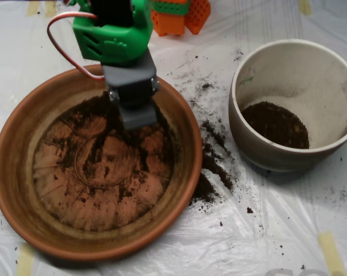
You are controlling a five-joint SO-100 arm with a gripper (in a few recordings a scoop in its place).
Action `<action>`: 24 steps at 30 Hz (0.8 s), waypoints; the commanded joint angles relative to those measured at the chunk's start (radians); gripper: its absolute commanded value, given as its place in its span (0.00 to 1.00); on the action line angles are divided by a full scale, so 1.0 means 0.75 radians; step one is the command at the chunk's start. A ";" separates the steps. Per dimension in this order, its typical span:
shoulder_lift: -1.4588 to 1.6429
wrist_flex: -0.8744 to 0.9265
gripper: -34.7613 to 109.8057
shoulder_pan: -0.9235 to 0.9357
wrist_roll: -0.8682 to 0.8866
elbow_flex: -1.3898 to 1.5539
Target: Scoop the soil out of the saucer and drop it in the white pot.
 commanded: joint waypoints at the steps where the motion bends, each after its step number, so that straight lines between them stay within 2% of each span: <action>1: 0.031 0.076 0.24 -0.016 0.067 -0.194; 4: 0.029 0.137 0.24 -0.051 0.110 -0.299; 15: 0.178 0.137 0.24 -0.256 0.207 -0.350; 24: 0.227 0.135 0.24 -0.511 0.217 -0.477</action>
